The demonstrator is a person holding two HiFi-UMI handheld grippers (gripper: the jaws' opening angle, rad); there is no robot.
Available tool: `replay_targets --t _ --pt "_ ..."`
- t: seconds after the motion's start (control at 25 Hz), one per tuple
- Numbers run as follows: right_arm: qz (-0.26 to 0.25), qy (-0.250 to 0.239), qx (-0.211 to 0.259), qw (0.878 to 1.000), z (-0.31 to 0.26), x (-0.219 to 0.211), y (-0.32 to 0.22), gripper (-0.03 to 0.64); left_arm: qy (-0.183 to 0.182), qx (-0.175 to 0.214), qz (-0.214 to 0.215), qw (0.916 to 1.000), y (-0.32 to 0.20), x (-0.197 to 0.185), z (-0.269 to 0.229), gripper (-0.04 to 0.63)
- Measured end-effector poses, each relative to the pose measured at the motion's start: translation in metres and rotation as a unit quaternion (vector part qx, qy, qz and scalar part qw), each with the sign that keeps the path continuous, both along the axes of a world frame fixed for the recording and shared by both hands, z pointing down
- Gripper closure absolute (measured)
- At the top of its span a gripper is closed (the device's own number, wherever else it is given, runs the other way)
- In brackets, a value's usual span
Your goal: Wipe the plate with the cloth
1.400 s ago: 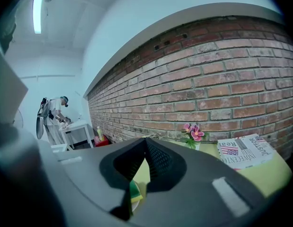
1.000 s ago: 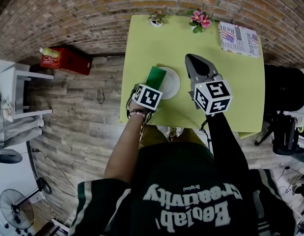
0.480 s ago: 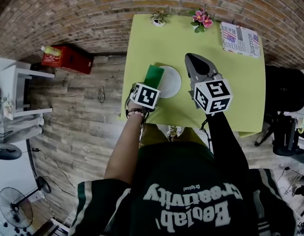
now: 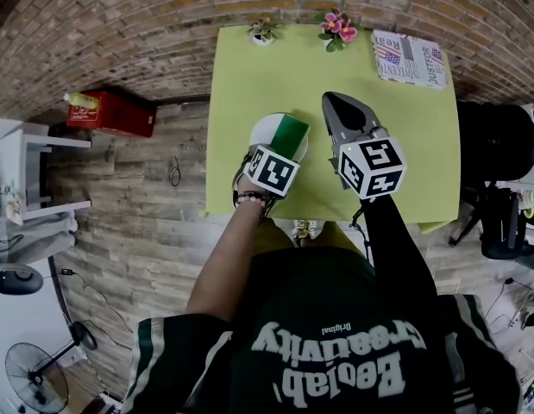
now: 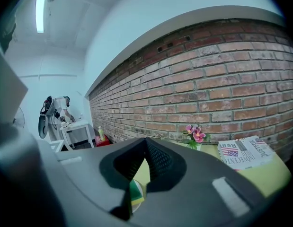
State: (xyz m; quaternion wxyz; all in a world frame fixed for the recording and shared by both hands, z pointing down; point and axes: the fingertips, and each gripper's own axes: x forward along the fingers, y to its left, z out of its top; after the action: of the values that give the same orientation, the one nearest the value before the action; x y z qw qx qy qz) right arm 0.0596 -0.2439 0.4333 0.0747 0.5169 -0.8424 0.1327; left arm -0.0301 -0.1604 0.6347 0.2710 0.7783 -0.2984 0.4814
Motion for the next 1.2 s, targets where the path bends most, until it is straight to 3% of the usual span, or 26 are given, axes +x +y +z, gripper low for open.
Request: replay_targets --t 0.2,0.48,1.2 --pt "0.006 0.000 0.000 1.000 0.001 0.007 0.003 0.603 -0.025 -0.022 0.024 0.9992 0.013 0.009 0.018 0.245" --pt "0.004 0.002 -0.001 1.000 0.002 0.006 0.005 0.603 -0.029 -0.019 0.019 0.9992 0.014 0.005 0.020 0.245" --pt "-0.025 0.002 0.012 1.000 -0.012 -0.024 0.000 0.603 -0.051 -0.015 -0.060 0.9968 0.022 -0.082 0.016 0.245"
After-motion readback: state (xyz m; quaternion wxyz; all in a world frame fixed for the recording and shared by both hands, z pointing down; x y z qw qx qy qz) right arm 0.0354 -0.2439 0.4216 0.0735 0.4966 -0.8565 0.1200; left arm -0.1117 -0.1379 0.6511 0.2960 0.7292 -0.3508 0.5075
